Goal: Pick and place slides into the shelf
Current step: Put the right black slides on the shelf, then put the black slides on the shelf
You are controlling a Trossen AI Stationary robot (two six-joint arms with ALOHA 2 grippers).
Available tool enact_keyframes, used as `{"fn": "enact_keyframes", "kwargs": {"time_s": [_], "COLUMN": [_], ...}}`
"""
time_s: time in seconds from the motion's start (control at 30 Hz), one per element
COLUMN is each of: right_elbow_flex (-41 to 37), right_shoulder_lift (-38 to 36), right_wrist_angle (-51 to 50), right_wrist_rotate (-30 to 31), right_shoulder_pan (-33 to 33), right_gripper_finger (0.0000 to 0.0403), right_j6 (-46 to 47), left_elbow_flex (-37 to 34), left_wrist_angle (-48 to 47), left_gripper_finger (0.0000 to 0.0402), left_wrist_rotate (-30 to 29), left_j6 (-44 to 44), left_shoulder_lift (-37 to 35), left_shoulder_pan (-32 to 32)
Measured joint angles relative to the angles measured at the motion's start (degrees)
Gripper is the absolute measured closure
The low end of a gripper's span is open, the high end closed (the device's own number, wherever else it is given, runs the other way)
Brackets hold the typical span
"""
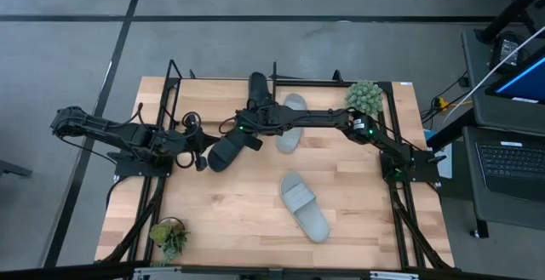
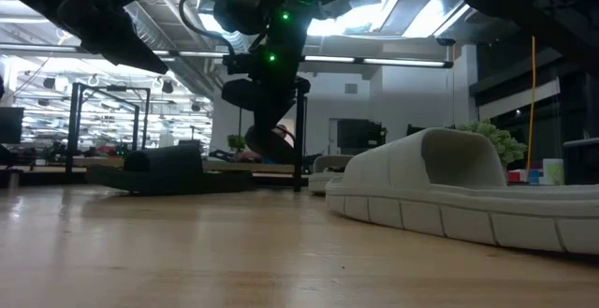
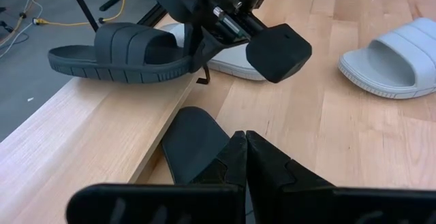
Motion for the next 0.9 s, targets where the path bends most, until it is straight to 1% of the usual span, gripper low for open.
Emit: {"fn": "enact_keyframes", "kwargs": {"time_s": [0.2,0.33,0.43,0.6,0.9], "right_elbow_flex": [0.02,0.02,0.02,0.13,0.13], "right_shoulder_lift": [-0.04,-0.04,-0.04,-0.26,-0.26], "right_wrist_angle": [0.17,0.15,0.15,0.15,0.67], "right_wrist_rotate": [0.0,-0.03,-0.37,-3.02,-3.26], "right_shoulder_pan": [-0.2,-0.55,-0.59,-0.6,-0.59], "right_gripper_finger": [0.0301,0.0278,0.0272,0.027,0.027], "right_j6": [0.83,0.93,0.83,0.85,0.72], "left_elbow_flex": [0.0,0.0,-0.02,-0.02,-0.02], "left_wrist_angle": [-0.04,-0.27,-0.86,-0.92,-0.9], "left_gripper_finger": [0.0401,0.0401,0.0401,0.0401,0.0401], "left_wrist_rotate": [0.02,0.0,0.0,0.02,0.02], "left_j6": [0.0,0.0,-0.09,-0.17,-0.21], "left_shoulder_lift": [0.01,0.0,0.01,-0.01,0.0], "left_shoulder_pan": [0.0,0.0,0.0,0.0,0.0]}}
